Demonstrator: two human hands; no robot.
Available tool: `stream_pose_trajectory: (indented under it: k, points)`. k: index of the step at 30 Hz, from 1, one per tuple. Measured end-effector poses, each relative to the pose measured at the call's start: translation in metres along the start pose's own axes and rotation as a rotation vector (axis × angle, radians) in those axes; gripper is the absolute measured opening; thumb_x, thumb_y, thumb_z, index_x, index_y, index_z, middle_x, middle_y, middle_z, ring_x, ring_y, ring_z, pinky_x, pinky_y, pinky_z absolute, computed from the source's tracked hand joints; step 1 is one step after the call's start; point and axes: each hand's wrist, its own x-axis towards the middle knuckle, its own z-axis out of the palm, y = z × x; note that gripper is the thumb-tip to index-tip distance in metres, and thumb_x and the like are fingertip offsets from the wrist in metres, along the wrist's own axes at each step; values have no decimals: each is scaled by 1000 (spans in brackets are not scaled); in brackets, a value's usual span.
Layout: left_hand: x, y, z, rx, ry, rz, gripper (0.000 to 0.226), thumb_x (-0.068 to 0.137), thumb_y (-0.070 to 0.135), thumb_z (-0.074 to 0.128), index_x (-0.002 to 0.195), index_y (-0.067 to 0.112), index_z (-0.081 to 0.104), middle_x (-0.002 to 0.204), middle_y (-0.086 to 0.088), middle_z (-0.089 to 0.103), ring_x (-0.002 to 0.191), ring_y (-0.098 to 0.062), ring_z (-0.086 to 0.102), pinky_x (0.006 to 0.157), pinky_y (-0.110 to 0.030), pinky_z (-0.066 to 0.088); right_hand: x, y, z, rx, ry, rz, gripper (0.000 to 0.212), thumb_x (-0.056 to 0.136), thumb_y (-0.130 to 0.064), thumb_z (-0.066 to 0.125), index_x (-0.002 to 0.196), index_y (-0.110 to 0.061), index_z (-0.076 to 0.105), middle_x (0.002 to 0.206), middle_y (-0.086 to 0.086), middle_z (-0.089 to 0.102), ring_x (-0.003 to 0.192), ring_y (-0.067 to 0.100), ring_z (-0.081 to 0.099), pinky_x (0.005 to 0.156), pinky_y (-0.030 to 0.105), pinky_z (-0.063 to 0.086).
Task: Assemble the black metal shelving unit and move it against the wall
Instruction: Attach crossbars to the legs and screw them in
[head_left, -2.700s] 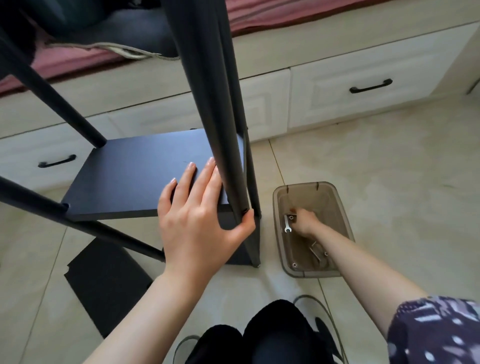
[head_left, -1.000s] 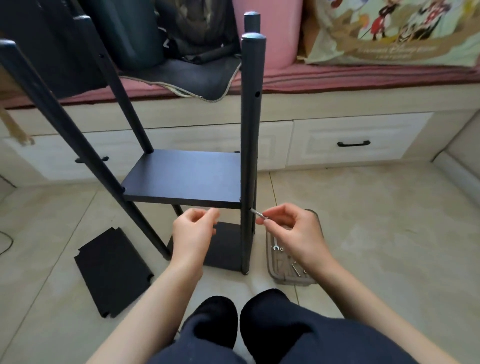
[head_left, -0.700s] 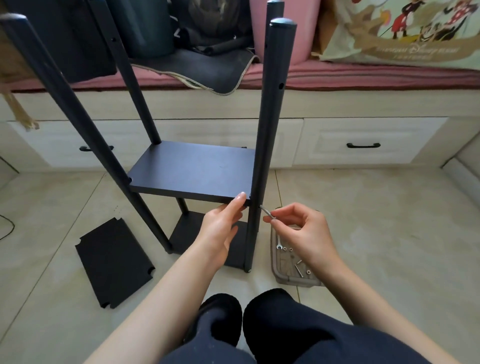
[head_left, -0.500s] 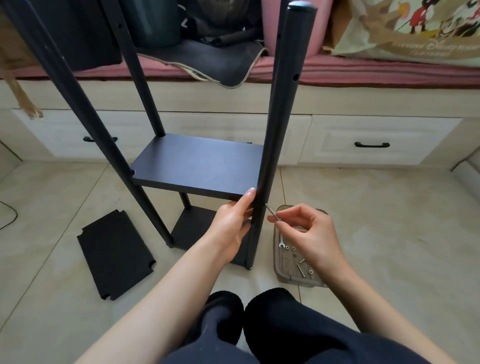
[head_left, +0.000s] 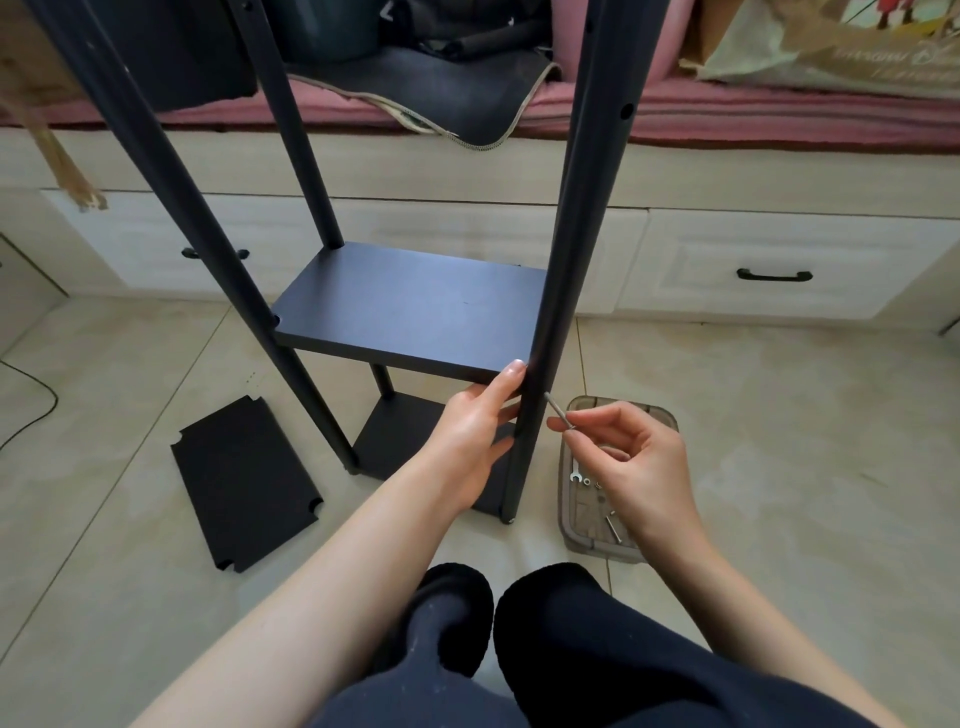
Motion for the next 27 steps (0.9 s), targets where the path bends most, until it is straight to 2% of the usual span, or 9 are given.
stream_pose_trajectory:
  k: [4,9,16,20,23,27]
  points:
    - [0,0,0,15,-1,20,41,96,44,61,127,17,66,120,-1,73,122,-19,62,113,-46,41,2,1,0,38,9,14,28,89,-6,71,89,-34,73,92,-5,77,95,13,73,79,20,56]
    - [0,1,0,30,-23,36,34,98,44,59,120,19,69,111,3,76,115,-14,66,102,-33,48,4,1,4,75,4,13,26,89,-7,71,88,-34,73,93,-4,77,95,13,73,77,17,54]
    - [0,0,0,54,-10,25,32,98,46,59,115,22,70,112,4,76,119,-16,63,112,-39,40,8,3,9,75,19,3,23,90,-5,70,89,-28,73,93,-3,77,95,12,73,76,15,54]
    - [0,-2,-3,69,-31,11,35,98,49,57,118,24,70,113,7,76,119,-14,62,111,-39,36,10,4,12,66,23,-2,22,90,-7,70,88,-28,73,92,-3,77,94,12,73,75,15,54]
    - [-1,0,-4,62,-39,12,30,97,49,58,112,27,71,108,12,76,115,-8,63,108,-37,36,12,4,12,55,23,-3,20,90,-10,70,90,-29,72,93,-4,77,95,11,73,76,16,54]
    - [0,0,-5,44,-33,3,28,97,47,59,111,26,72,107,9,77,115,-9,63,106,-38,37,15,6,12,6,29,5,15,88,-17,74,92,-31,71,92,-5,77,93,10,73,77,18,55]
